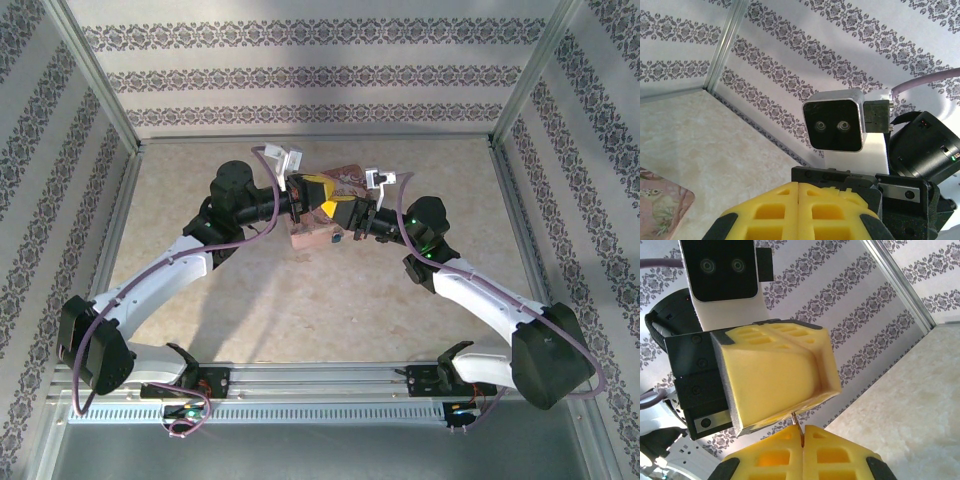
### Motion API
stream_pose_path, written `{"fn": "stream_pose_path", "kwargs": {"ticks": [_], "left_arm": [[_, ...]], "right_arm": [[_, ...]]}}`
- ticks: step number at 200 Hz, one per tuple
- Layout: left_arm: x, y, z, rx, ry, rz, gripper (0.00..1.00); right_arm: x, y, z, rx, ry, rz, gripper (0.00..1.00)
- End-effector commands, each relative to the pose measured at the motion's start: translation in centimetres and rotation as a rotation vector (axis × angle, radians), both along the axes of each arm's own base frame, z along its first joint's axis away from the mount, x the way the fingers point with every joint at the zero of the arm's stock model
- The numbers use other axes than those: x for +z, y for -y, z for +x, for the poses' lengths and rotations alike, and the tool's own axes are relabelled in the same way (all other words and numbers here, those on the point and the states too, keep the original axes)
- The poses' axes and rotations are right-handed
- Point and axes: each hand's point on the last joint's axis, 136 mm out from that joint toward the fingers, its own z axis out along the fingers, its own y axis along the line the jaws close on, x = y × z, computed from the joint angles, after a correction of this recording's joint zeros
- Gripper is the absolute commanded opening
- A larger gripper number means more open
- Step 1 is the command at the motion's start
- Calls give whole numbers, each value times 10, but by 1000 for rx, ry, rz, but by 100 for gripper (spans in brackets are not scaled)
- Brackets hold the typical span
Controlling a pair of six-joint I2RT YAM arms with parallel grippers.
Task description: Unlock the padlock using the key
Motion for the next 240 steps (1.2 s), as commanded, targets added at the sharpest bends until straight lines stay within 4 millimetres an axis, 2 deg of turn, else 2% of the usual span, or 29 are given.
{"fn": "stream_pose_path", "kwargs": {"ticks": [1, 10, 22, 65, 82, 97, 131, 154, 177, 219, 240], "left_arm": [[22, -2, -12, -5, 52, -35, 18], [23, -6, -11, 20, 52, -28, 23], [25, -15, -8, 74, 43, -17, 37], [29, -62, 2, 267, -121, -9, 55], [13, -82, 7, 358, -284, 14, 56], [-3, -91, 5, 395, -414, 39, 58], [-17, -87, -5, 367, -565, -6, 62], [-25, -82, -12, 346, -639, -51, 61], [-22, -69, -15, 294, -666, -130, 60], [-34, -49, -13, 280, -716, -161, 58], [-34, -43, -9, 269, -725, -202, 55]], "right_arm": [[16, -3, -5, 8, 63, 20, 0], [13, -2, -5, -2, 67, 4, 0], [8, 0, -4, -26, 67, -20, 0], [-16, 14, 2, -186, 156, -228, 0], [-22, 22, 4, -276, 251, -357, 0], [-26, 28, 5, -356, 362, -491, 0], [-23, 36, 5, -491, 656, -743, 0], [-23, 30, 3, -538, 875, -906, 0], [-24, 20, 1, -543, 1044, -1015, 0], [-25, 7, 5, -569, 1200, -1109, 0], [-25, 3, 10, -588, 1240, -1138, 0]]}}
